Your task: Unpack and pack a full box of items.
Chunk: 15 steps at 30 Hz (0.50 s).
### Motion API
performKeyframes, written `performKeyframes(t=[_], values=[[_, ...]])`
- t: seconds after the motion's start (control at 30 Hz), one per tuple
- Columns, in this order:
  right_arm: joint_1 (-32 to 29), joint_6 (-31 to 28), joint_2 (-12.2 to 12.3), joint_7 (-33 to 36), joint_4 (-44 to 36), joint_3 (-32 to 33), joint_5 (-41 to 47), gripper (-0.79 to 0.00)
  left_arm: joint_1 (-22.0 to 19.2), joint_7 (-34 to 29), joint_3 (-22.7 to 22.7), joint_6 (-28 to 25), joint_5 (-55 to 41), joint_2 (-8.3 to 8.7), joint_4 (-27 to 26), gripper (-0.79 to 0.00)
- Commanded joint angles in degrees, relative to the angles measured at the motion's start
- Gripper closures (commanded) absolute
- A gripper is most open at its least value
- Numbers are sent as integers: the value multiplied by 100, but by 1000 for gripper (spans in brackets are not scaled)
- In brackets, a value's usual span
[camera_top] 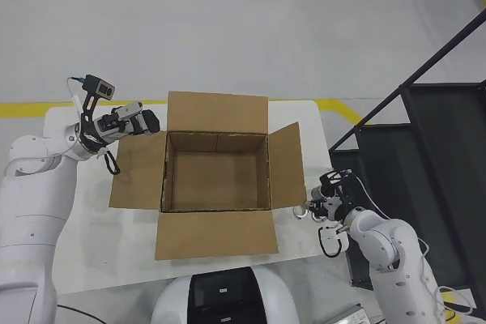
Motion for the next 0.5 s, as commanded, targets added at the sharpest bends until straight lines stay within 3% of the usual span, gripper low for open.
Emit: performKeyframes(t=[0.0,0.33,0.43,0.47], values=[[0,0,0,0,0,0,0,-785,0,0,0,0,0,0,0,-785],[388,-549,56,143,713,-640,-338,-782,0,0,0,0,0,0,0,-785],[413,-637,83,166,879,-627,-298,-588,0,0,0,0,0,0,0,-785],[420,-638,89,173,920,-613,-285,-566,0,0,0,0,0,0,0,-785]])
